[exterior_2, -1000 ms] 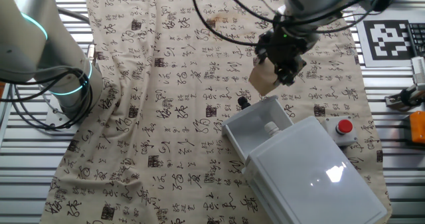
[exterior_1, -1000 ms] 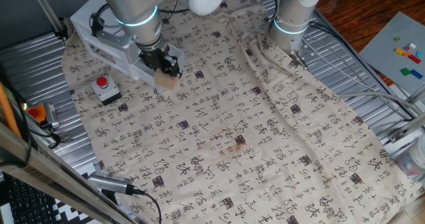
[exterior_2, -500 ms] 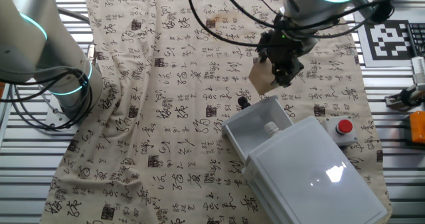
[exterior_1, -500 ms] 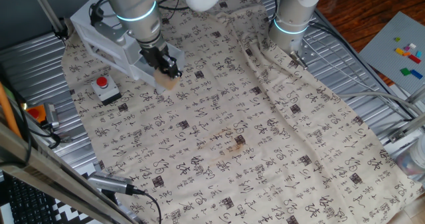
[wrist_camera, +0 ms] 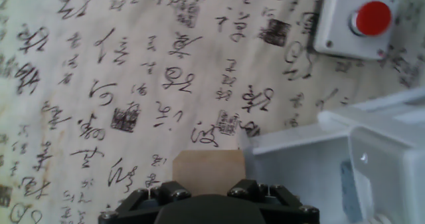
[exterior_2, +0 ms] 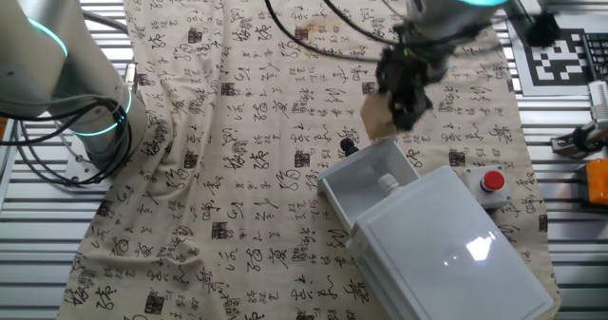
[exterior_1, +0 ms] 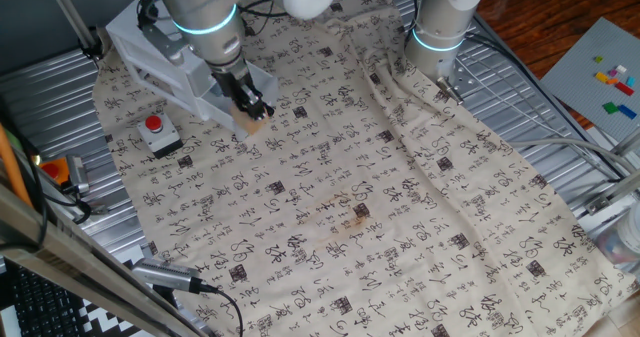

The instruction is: Put things in the drawer

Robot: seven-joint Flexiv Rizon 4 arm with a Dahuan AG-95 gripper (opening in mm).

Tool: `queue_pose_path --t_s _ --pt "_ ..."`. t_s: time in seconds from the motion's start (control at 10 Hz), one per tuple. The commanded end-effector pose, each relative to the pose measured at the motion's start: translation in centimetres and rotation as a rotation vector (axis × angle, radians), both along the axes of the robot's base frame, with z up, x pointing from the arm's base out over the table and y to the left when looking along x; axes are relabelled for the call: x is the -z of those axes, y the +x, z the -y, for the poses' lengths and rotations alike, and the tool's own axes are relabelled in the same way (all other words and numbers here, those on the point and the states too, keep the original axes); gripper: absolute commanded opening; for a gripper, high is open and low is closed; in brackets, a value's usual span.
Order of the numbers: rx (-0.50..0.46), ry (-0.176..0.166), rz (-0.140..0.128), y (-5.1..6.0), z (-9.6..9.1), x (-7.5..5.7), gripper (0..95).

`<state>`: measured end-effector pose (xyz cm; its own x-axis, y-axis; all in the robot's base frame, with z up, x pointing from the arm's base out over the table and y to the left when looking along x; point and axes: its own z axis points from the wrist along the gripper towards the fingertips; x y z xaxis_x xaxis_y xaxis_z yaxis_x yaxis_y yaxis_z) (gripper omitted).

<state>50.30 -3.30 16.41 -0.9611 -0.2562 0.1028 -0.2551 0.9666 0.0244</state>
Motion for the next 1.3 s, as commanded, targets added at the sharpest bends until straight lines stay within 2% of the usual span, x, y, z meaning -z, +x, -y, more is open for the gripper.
queue_pose_path --t_s 0.1,0.2,0.5,0.7,0.9,1.1,1.2,1.3 --pt "-0.164 0.044 -0.005 0.8 4.7 -0.3 0.0" --pt "-0.182 0.046 -0.005 0.9 5.5 0.0 0.0" --pt "-0.201 0.031 -0.013 1.6 6.0 1.2 0.0" --pt "-0.192 0.03 -0.018 1.6 5.4 1.3 0.0" --pt "-0.22 0.003 -0.021 1.9 4.4 1.9 0.0" --pt "-0.282 -0.007 -0.02 1.9 4.2 2.2 0.0" --pt "-0.356 -0.019 -0.025 1.8 4.2 2.3 0.0" --pt "-0.369 -0.026 -0.028 1.8 4.2 2.3 0.0"
